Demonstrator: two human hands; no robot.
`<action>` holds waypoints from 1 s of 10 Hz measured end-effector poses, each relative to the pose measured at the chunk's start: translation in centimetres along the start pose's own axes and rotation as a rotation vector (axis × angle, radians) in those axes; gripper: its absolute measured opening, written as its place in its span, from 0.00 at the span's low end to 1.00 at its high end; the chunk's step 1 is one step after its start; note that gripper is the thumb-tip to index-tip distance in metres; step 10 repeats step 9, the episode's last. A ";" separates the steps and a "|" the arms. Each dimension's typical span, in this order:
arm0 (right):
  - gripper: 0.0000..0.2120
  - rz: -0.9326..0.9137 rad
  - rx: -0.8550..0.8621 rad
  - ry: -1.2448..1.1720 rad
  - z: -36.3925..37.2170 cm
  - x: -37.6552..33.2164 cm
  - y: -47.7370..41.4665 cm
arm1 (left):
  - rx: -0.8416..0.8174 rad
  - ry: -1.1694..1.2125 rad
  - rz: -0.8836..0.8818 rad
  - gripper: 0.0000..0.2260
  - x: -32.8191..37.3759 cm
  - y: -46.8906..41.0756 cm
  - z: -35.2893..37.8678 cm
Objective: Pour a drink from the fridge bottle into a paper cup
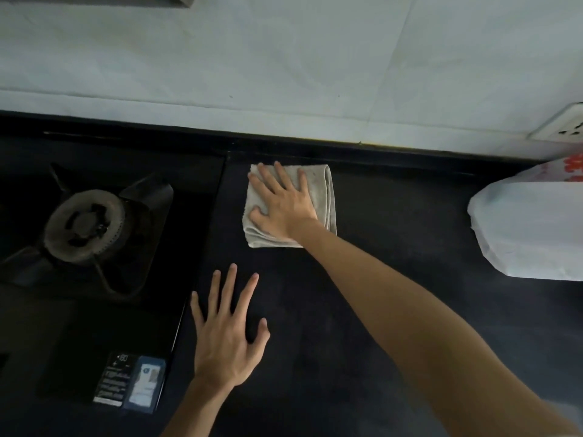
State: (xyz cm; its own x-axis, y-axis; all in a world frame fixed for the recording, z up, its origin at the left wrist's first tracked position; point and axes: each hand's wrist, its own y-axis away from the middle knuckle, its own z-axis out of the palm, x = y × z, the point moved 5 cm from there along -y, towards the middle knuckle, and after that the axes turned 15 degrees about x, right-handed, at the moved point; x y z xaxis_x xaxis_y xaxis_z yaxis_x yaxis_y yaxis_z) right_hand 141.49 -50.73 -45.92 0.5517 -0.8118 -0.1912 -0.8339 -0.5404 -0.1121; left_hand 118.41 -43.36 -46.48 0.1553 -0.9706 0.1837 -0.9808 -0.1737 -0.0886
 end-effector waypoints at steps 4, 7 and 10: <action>0.31 0.022 0.009 -0.011 -0.1 0.3 3.6 | 0.022 -0.032 -0.014 0.33 0.0 0.0 0.2; 0.29 0.024 -0.148 -0.023 -1.3 0.8 2.3 | 0.023 -0.006 -0.010 0.33 0.1 -0.2 -0.4; 0.28 0.146 -0.190 -0.016 -6.2 3.0 11.9 | -0.007 -0.068 -0.026 0.32 0.6 0.5 -0.8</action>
